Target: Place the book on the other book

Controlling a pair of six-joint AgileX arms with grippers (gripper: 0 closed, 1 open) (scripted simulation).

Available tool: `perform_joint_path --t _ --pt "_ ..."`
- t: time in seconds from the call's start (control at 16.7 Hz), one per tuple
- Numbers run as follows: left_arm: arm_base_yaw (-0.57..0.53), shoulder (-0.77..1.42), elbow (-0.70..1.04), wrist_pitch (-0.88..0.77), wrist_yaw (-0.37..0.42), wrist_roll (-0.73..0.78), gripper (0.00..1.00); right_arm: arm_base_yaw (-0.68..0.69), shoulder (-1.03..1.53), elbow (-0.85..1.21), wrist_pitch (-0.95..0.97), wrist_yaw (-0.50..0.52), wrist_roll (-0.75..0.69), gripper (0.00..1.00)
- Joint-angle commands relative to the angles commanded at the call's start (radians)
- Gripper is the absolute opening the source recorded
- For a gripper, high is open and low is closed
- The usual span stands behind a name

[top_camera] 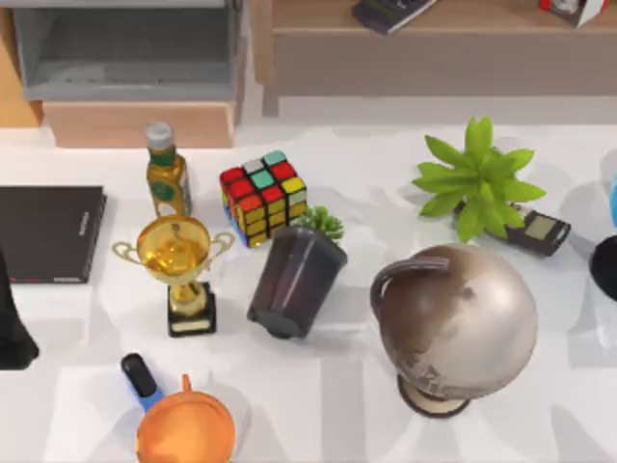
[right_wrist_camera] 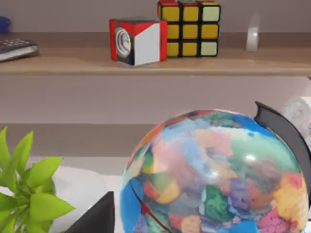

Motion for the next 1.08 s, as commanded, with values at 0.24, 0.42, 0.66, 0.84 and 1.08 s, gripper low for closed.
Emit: perform_joint_path --t 0.24,0.42,0.66,0.84,1.08 --pt "-0.005 0.031 0.025 0.012 -0.005 0.001 1.0 0.0 0.0 0.0 0.0 0.0 0.0 1.0" --pt "-0.026 0.157 0.123 0.061 -0.025 0.004 1.0 0.0 0.0 0.0 0.0 0.0 0.0 1.0" --pt "-0.072 0.466 0.333 0.165 -0.066 0.008 1.0 0.0 0.0 0.0 0.0 0.0 0.0 1.0" --pt "-0.113 0.788 0.521 0.259 -0.101 0.008 1.0 0.0 0.0 0.0 0.0 0.0 0.0 1.0" --pt "-0.17 1.186 0.779 0.39 -0.149 0.006 1.0 0.0 0.0 0.0 0.0 0.0 0.0 1.0"
